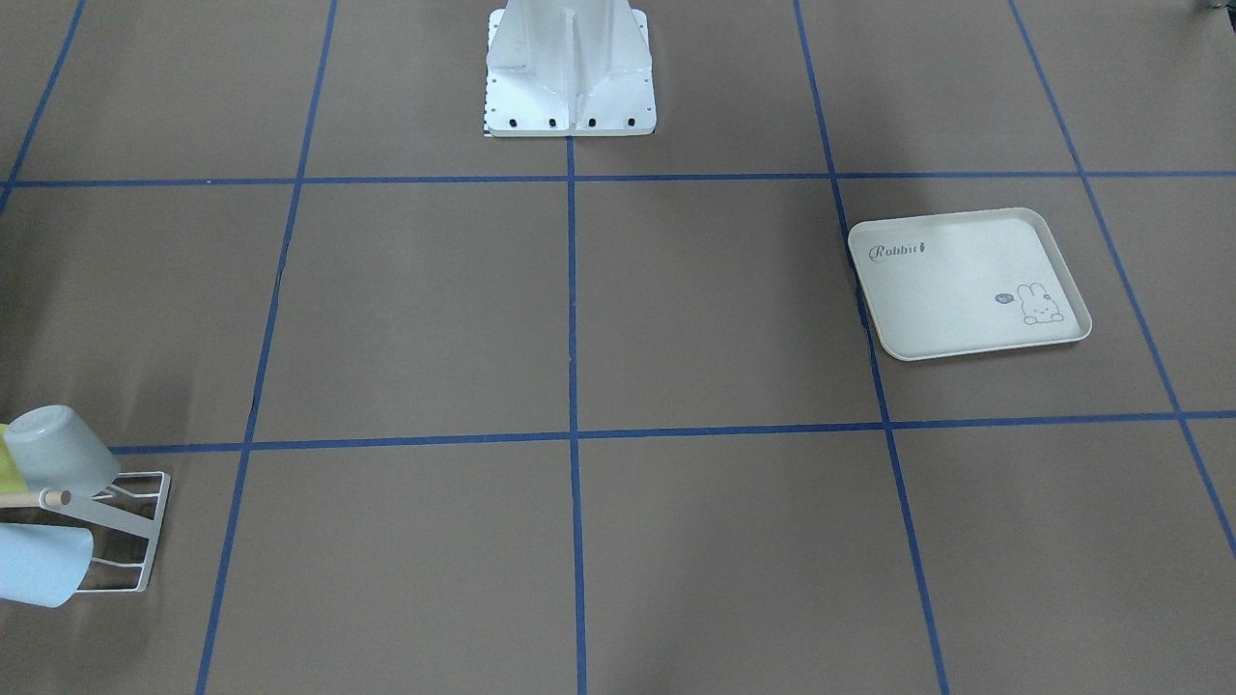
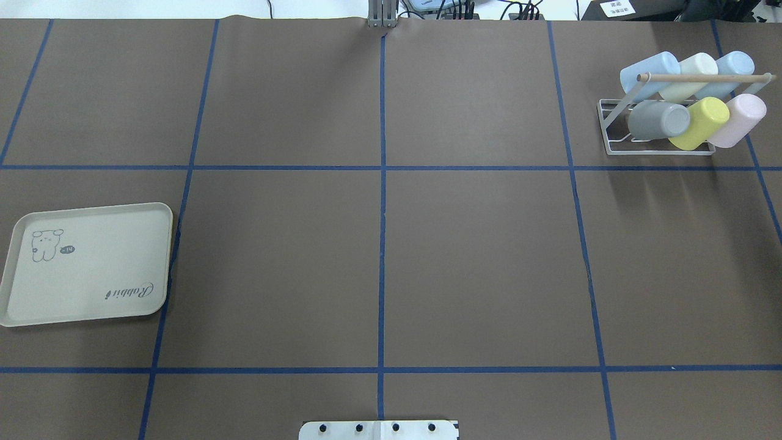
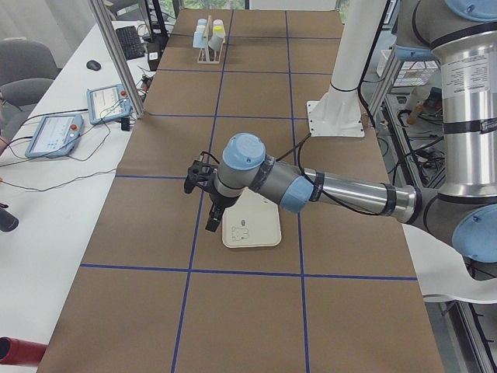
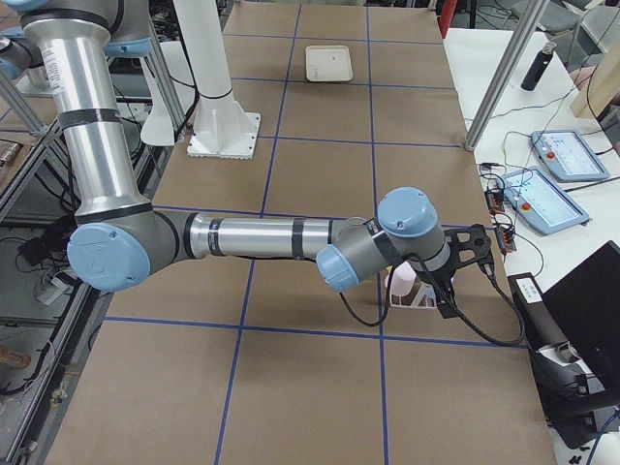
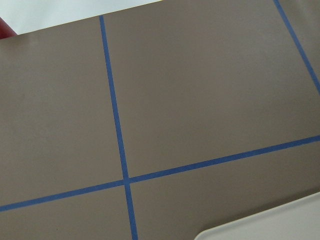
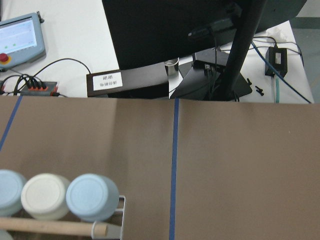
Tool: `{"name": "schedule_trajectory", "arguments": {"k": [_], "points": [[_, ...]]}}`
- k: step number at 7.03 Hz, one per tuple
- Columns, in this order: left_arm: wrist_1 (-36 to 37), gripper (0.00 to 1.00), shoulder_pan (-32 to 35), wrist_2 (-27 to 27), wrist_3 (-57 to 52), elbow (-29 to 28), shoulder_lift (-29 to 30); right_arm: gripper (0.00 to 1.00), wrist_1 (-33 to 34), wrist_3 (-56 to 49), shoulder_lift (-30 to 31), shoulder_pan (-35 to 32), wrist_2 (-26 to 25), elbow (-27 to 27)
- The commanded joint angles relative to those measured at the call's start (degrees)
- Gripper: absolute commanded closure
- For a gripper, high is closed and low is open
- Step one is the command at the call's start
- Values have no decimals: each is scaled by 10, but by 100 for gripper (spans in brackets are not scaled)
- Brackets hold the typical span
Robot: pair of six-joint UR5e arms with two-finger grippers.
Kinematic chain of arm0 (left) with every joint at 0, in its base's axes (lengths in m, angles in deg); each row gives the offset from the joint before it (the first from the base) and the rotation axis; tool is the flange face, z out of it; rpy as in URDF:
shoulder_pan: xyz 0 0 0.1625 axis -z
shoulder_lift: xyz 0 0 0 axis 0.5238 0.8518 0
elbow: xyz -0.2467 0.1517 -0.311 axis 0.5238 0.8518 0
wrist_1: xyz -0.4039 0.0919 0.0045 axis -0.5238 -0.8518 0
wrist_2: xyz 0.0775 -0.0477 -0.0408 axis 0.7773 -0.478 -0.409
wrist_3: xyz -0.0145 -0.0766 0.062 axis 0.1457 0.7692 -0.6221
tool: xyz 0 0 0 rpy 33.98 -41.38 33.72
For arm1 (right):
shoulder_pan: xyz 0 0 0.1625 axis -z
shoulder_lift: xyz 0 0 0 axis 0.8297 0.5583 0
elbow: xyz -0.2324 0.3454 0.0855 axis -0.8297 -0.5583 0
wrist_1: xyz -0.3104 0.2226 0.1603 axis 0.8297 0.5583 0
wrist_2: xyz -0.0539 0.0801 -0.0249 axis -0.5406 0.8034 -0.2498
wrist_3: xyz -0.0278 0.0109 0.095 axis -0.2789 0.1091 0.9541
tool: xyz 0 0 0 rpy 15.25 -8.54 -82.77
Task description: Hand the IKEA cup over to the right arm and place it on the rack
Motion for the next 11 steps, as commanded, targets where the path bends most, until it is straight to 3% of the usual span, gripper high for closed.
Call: {"name": "schedule_trajectory", "arguments": {"k": [1, 4, 11], "points": [[15, 0, 4, -11, -67, 1, -64, 0, 114, -100, 94, 49, 32, 98], [54, 0, 4, -8, -67, 3, -64, 0, 356, -340, 102, 74, 2, 162], [49, 0, 4, -9, -71, 9, -74, 0, 377, -359, 95, 57, -27, 178]]}}
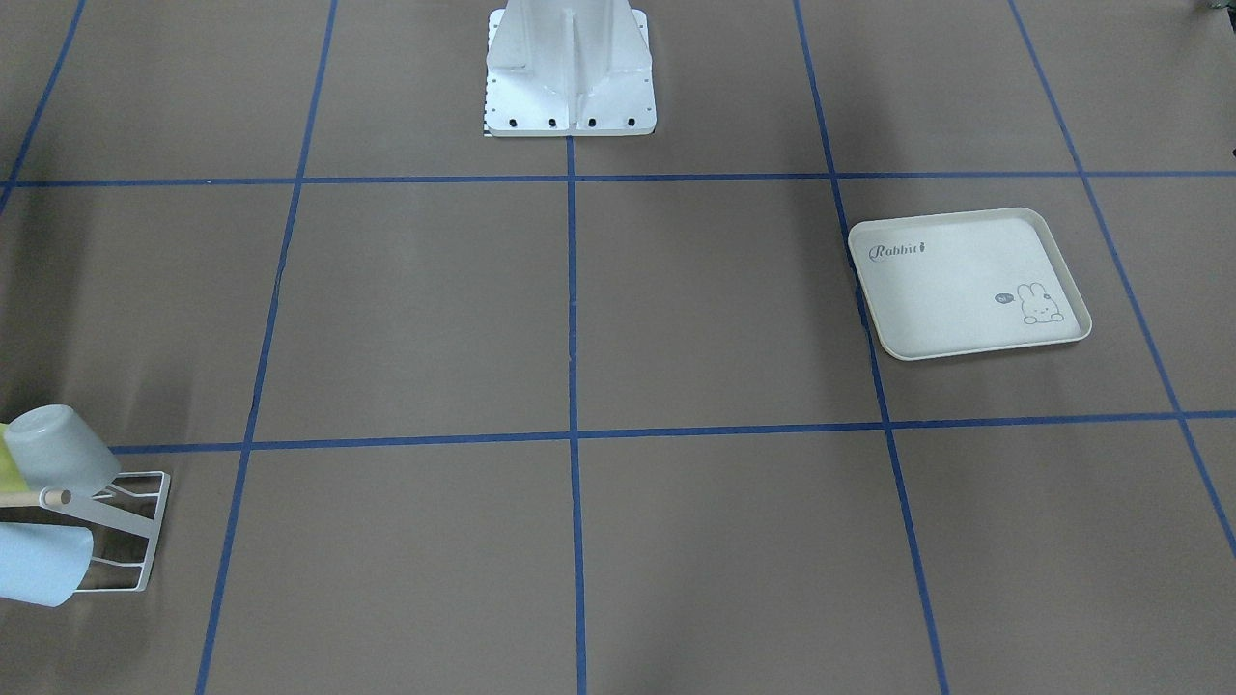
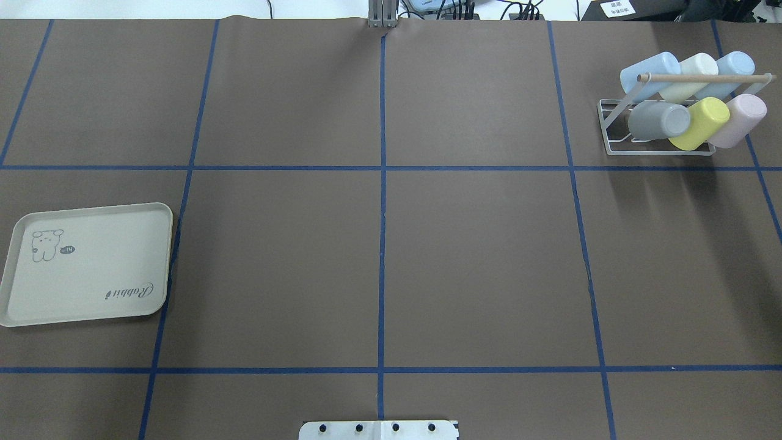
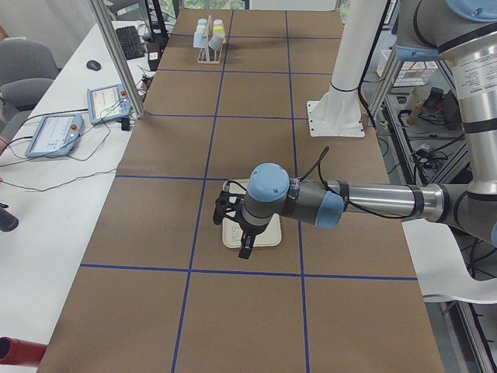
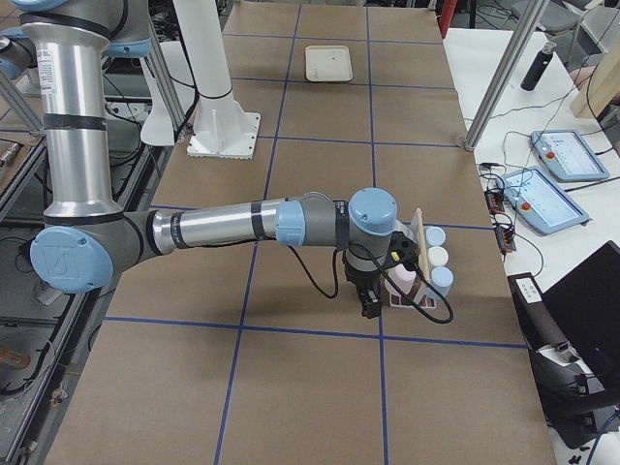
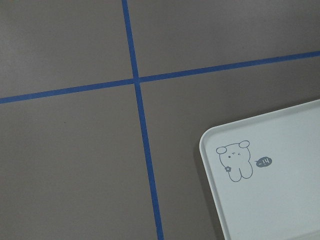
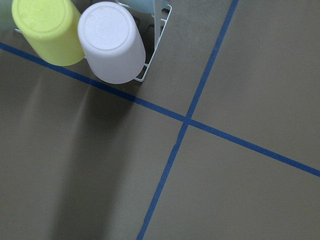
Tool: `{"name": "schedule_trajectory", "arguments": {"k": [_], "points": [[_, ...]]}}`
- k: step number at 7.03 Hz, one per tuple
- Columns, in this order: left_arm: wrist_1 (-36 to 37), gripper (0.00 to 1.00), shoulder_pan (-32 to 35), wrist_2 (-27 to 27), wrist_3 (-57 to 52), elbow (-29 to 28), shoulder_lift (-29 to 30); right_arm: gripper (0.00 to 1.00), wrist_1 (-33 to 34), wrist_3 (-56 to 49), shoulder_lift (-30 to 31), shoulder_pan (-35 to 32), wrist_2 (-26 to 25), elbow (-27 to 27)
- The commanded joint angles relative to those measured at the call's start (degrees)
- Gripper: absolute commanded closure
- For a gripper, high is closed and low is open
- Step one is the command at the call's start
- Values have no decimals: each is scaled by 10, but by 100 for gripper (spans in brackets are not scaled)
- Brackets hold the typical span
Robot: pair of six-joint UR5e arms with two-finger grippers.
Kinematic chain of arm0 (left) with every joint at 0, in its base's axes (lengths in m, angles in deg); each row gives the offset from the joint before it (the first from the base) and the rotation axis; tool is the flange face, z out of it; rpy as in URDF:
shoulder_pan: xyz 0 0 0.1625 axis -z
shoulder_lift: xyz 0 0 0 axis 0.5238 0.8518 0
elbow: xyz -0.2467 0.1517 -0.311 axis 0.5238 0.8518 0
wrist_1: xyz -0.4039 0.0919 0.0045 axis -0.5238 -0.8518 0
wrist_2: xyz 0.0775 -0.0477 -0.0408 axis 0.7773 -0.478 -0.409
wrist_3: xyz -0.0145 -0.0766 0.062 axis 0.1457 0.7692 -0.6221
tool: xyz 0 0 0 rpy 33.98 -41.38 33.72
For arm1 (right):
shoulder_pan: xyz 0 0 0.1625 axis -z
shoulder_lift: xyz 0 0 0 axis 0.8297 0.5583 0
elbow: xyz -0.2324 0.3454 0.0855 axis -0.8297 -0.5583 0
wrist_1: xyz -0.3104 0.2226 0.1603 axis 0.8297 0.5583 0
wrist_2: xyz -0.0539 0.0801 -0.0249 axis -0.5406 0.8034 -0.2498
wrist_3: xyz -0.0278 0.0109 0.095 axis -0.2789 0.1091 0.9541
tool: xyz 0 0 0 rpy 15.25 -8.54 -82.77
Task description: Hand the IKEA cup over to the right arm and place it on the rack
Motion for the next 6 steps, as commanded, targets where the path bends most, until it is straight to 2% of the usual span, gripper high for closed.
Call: {"name": "schedule_trajectory", "arguments": {"k": [1, 6], "points": [[-1, 0, 0, -4, 0, 1, 0, 0, -2, 0, -5, 0, -1, 2], [-14, 0, 1, -1, 0, -4, 0, 0, -2, 5, -13, 0, -2, 1]]}}
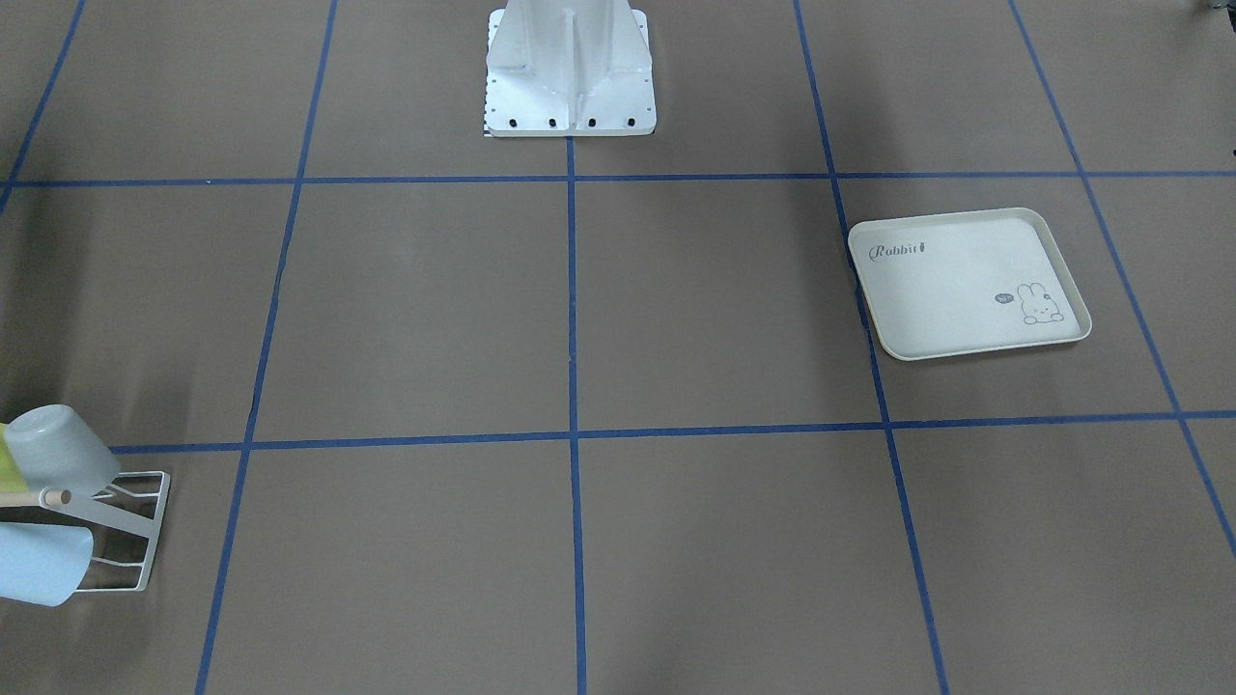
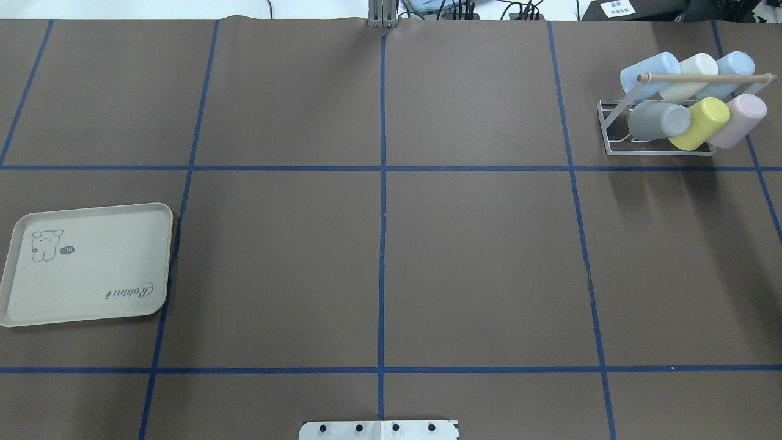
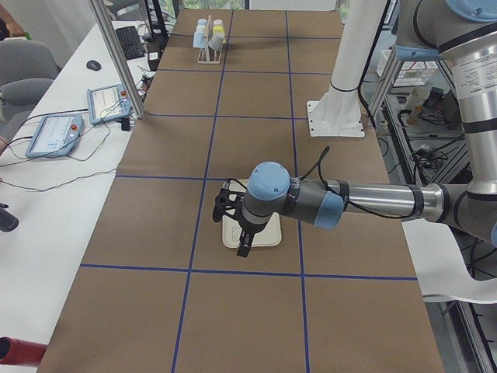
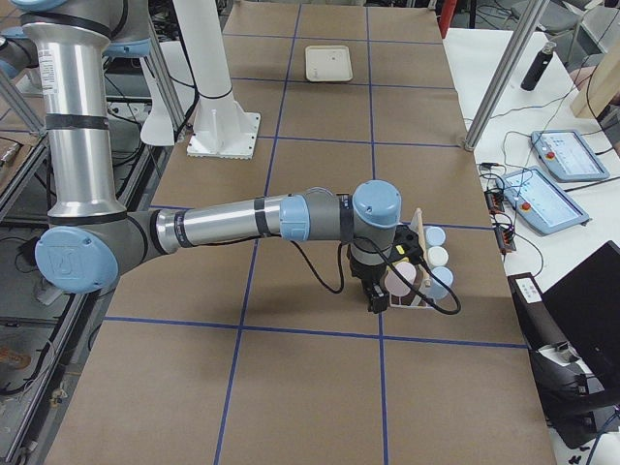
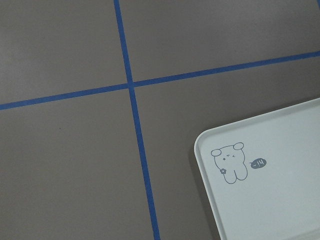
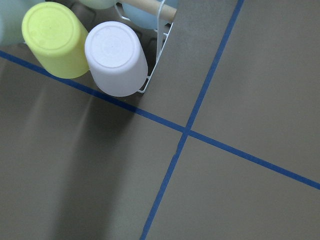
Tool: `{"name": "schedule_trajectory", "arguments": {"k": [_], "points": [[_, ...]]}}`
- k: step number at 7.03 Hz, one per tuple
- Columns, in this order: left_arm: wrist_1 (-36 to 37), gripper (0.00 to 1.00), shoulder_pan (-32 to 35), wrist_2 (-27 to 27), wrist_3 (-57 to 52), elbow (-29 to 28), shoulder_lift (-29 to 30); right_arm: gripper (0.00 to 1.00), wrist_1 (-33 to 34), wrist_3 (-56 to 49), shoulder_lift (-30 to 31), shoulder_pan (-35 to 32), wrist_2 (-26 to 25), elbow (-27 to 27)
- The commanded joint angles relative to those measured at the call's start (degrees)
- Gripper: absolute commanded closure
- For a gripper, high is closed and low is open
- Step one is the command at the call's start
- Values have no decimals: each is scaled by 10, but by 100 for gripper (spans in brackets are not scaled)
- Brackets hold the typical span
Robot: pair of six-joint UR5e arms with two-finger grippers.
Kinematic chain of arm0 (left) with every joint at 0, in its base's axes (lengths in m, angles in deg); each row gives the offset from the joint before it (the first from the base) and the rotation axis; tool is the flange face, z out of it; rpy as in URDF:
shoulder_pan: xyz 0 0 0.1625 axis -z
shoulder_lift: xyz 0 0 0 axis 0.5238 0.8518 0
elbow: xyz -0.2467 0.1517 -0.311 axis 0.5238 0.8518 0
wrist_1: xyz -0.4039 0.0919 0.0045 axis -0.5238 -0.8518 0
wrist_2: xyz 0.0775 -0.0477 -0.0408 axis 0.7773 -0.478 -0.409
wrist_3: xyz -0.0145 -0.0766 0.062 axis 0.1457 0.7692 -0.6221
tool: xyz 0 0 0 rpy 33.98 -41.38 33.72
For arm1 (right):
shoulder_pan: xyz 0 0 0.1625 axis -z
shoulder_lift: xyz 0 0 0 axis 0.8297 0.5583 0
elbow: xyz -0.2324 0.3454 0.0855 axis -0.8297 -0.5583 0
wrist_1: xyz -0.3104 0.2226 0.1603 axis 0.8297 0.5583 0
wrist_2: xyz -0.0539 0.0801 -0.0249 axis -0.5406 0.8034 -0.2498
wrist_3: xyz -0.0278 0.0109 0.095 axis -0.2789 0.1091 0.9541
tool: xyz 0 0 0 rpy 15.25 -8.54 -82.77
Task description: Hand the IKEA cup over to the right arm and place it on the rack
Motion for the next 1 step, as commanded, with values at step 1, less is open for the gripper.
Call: {"name": "schedule_trajectory", "arguments": {"k": [1], "points": [[-1, 0, 0, 1, 1, -2, 0, 0, -1, 3, -2, 0, -1, 0]]}}
